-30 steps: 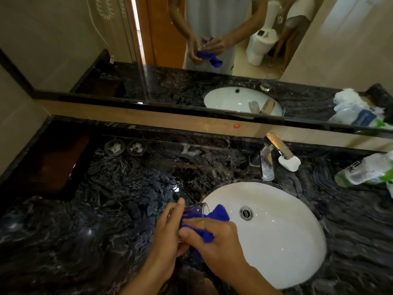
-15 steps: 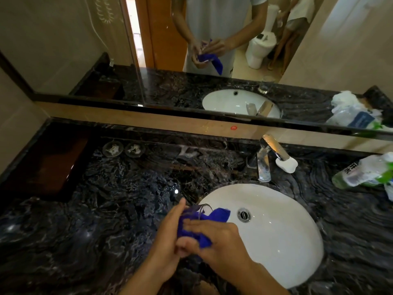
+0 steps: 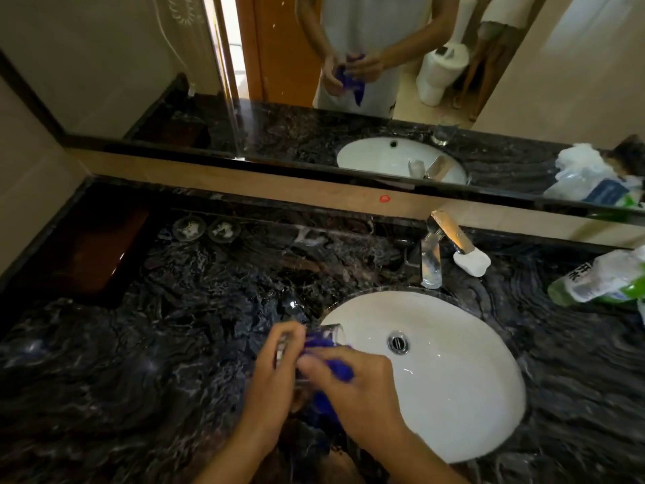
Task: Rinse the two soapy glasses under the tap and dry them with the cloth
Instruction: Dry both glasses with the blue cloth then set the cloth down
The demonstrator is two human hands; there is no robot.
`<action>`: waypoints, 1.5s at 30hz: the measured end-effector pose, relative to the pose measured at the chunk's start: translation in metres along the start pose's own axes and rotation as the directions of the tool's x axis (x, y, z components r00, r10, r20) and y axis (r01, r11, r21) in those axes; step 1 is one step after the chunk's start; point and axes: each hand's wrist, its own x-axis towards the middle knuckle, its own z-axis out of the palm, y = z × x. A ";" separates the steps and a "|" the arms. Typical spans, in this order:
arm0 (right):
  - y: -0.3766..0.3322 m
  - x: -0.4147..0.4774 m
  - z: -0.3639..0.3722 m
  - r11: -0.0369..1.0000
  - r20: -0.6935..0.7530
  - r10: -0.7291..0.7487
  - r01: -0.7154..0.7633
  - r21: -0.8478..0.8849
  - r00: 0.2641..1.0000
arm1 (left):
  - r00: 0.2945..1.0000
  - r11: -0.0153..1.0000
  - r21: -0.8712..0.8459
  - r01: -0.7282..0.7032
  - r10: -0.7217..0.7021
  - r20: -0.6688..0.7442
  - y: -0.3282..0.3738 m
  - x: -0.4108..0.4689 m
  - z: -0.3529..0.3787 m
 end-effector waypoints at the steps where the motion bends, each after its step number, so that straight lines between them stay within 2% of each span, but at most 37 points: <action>1: 0.012 -0.001 -0.001 0.964 0.046 -0.206 0.211 -0.160 0.977 | 0.981 0.968 -0.160 0.195 -0.195 0.014 0.004 0.000 0.003; 2: 0.022 -0.002 -0.001 0.918 0.095 -0.317 0.331 -0.218 0.944 | 0.956 0.925 -0.250 0.286 -0.291 0.018 0.008 0.000 0.007; 3: 0.023 -0.002 -0.001 0.926 0.121 -0.313 0.331 -0.180 0.942 | 0.953 0.917 -0.273 0.290 -0.302 -0.002 0.010 -0.001 0.010; 4: 0.020 -0.003 0.000 0.958 0.104 -0.249 0.260 -0.119 0.963 | 0.969 0.943 -0.247 0.223 -0.243 -0.050 0.007 -0.005 0.013; 5: 0.016 -0.005 0.001 0.987 0.079 -0.152 0.155 -0.034 0.985 | 0.984 0.979 -0.179 0.101 -0.124 -0.126 0.001 -0.008 0.015; 6: 0.009 -0.006 0.004 0.995 0.062 -0.017 0.011 0.096 0.998 | 0.980 0.998 -0.032 -0.059 0.052 -0.192 -0.006 -0.010 0.014; 7: 0.001 -0.006 0.008 0.961 0.047 0.144 -0.151 0.233 0.988 | 0.945 0.961 0.167 -0.222 0.254 -0.206 -0.013 -0.011 0.009; 8: -0.003 -0.005 0.011 0.874 0.064 0.320 -0.321 0.365 0.945 | 0.892 0.874 0.329 -0.357 0.423 -0.158 -0.021 -0.010 0.002; 10: -0.005 -0.001 0.011 0.626 0.183 0.573 -0.570 0.532 0.799 | 0.795 0.700 0.471 -0.536 0.606 0.004 -0.035 -0.004 -0.012; 12: -0.010 0.000 0.008 0.483 0.315 0.626 -0.672 0.562 0.713 | 0.734 0.609 0.486 -0.627 0.671 0.106 -0.038 -0.001 -0.024; 15: -0.011 -0.005 0.011 0.465 0.390 0.588 -0.690 0.554 0.709 | 0.681 0.555 0.459 -0.693 0.713 0.166 -0.036 0.000 -0.034; 16: -0.010 -0.008 0.013 0.514 0.382 0.559 -0.669 0.537 0.736 | 0.695 0.577 0.442 -0.686 0.699 0.166 -0.033 0.000 -0.035; 17: -0.008 -0.011 0.015 0.622 0.315 0.514 -0.599 0.504 0.798 | 0.741 0.638 0.423 -0.644 0.657 0.139 -0.032 -0.001 -0.034; 18: -0.004 -0.014 0.015 0.779 0.214 0.409 -0.462 0.423 0.887 | 0.819 0.743 0.377 -0.554 0.568 0.084 -0.028 -0.004 -0.030; 19: 0.000 -0.015 0.016 0.930 0.111 0.238 -0.259 0.259 0.965 | 0.913 0.876 0.277 -0.394 0.408 0.010 -0.022 -0.007 -0.025; 20: 0.006 -0.016 0.016 0.998 0.065 0.023 -0.027 0.062 0.998 | 0.985 0.984 0.083 -0.161 0.165 -0.043 -0.015 -0.009 -0.020; 21: 0.011 -0.018 0.018 0.980 0.078 -0.157 0.165 -0.114 0.985 | 0.994 0.985 -0.143 0.099 -0.104 -0.027 -0.011 -0.008 -0.017; 22: 0.020 -0.020 0.022 0.929 0.119 -0.276 0.297 -0.222 0.954 | 0.958 0.917 -0.287 0.279 -0.288 0.009 -0.009 -0.005 -0.016; 23: 0.025 -0.022 0.025 0.914 0.138 -0.308 0.334 -0.233 0.941 | 0.933 0.874 -0.345 0.343 -0.358 0.020 -0.009 -0.004 -0.015; 24: 0.027 -0.025 0.029 0.938 0.115 -0.273 0.291 -0.187 0.955 | 0.944 0.890 -0.337 0.306 -0.329 -0.011 -0.011 -0.004 -0.015; 25: 0.022 -0.027 0.032 0.973 0.075 -0.196 0.203 -0.109 0.978 | 0.970 0.934 -0.300 0.193 -0.227 -0.084 -0.015 -0.006 -0.015; 27: 0.006 -0.031 0.041 0.989 0.026 0.088 -0.090 0.119 0.996 | 0.978 0.991 -0.073 -0.116 0.101 -0.183 -0.027 -0.012 -0.020; 28: 0.001 -0.031 0.044 0.929 0.034 0.274 -0.273 0.251 0.961 | 0.954 0.968 0.066 -0.244 0.251 -0.162 -0.035 -0.011 -0.026; 29: -0.002 -0.030 0.045 0.809 0.079 0.449 -0.443 0.387 0.890 | 0.930 0.929 0.170 -0.329 0.350 -0.113 -0.042 -0.009 -0.033; 30: -0.004 -0.029 0.044 0.671 0.143 0.567 -0.555 0.492 0.811 | 0.922 0.909 0.214 -0.359 0.381 -0.074 -0.047 -0.008 -0.039; 31: -0.007 -0.029 0.043 0.565 0.201 0.626 -0.617 0.548 0.753 | 0.931 0.919 0.199 -0.341 0.360 -0.063 -0.049 -0.008 -0.043; 32: -0.009 -0.030 0.041 0.506 0.243 0.648 -0.646 0.572 0.722 | 0.947 0.943 0.149 -0.299 0.313 -0.077 -0.048 -0.009 -0.045; 35: -0.014 -0.038 0.038 0.492 0.261 0.660 -0.668 0.559 0.705 | 0.989 0.984 -0.153 -0.090 0.071 -0.127 -0.050 -0.014 -0.045; 37: -0.020 -0.044 0.032 0.458 0.298 0.662 -0.686 0.565 0.688 | 0.984 0.914 -0.394 0.094 -0.147 -0.105 -0.048 -0.014 -0.044; 40: -0.031 -0.052 0.016 0.408 0.356 0.645 -0.699 0.588 0.676 | 0.938 0.772 -0.566 0.289 -0.346 0.008 -0.040 -0.010 -0.050; 43: -0.049 -0.054 0.000 0.410 0.251 0.653 -0.612 0.677 0.715 | 0.918 0.701 -0.630 0.333 -0.393 0.048 -0.033 -0.006 -0.059; 45: -0.061 -0.052 -0.006 0.528 0.092 0.613 -0.494 0.691 0.785 | 0.910 0.704 -0.619 0.348 -0.414 0.040 -0.029 -0.003 -0.058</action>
